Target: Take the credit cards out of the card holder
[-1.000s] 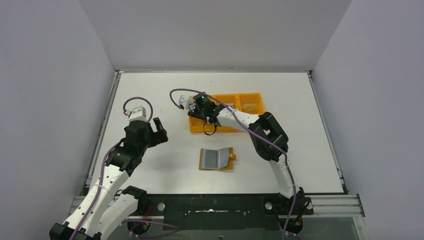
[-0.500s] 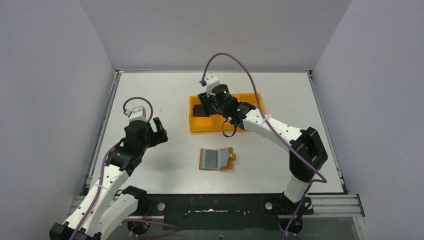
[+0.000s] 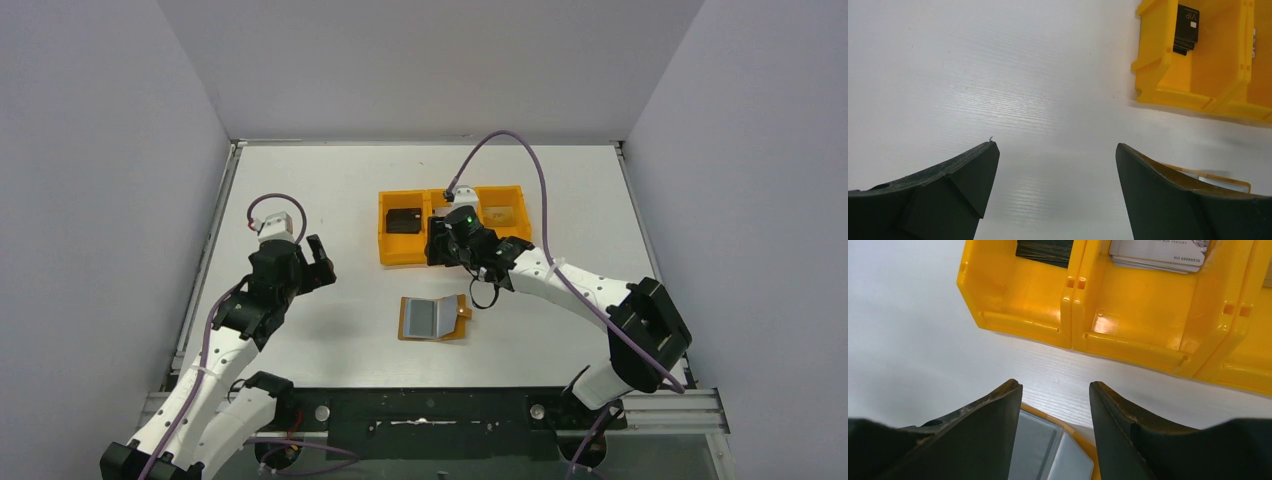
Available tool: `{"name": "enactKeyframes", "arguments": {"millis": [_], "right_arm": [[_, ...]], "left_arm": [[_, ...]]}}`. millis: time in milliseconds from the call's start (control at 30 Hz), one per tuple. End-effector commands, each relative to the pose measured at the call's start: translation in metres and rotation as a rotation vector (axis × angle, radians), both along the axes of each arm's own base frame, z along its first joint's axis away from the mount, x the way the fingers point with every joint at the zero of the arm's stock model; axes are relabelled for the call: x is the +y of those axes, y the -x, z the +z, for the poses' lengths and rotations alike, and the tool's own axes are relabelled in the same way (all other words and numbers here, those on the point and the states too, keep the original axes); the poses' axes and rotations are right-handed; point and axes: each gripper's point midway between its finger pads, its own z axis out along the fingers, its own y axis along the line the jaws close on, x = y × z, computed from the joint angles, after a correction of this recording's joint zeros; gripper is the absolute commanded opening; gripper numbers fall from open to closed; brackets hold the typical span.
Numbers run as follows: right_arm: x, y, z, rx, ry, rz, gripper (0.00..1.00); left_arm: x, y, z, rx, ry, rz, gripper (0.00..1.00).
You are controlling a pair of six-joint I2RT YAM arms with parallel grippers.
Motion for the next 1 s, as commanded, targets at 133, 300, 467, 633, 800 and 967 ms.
{"name": "enactKeyframes", "arguments": {"millis": [133,300,467,633,800,967], "right_arm": [[-0.002,-0.004,0.032,-0.054,-0.097,-0.110,0.53],[0.000,0.004,0.037,-0.046,-0.175,-0.120,0.53],[0.010,0.029,0.018,0.017,-0.188,-0.135,0.51],[0.028,0.060,-0.002,0.031,-0.083,-0.139,0.48],[0.040,0.079,-0.024,0.064,-0.023,-0.149,0.46],[0.048,0.100,-0.051,0.114,0.037,-0.127,0.46]], "left_arm": [[0.003,-0.008,0.022,-0.063,-0.002,0.015,0.89],[0.003,-0.008,0.021,-0.061,-0.002,0.013,0.89],[0.002,-0.008,0.020,-0.058,-0.003,0.013,0.89],[0.004,-0.008,0.020,-0.060,-0.004,0.020,0.89],[0.003,-0.009,0.020,-0.057,-0.003,0.015,0.89],[0.004,-0.008,0.020,-0.057,-0.005,0.018,0.89]]}}
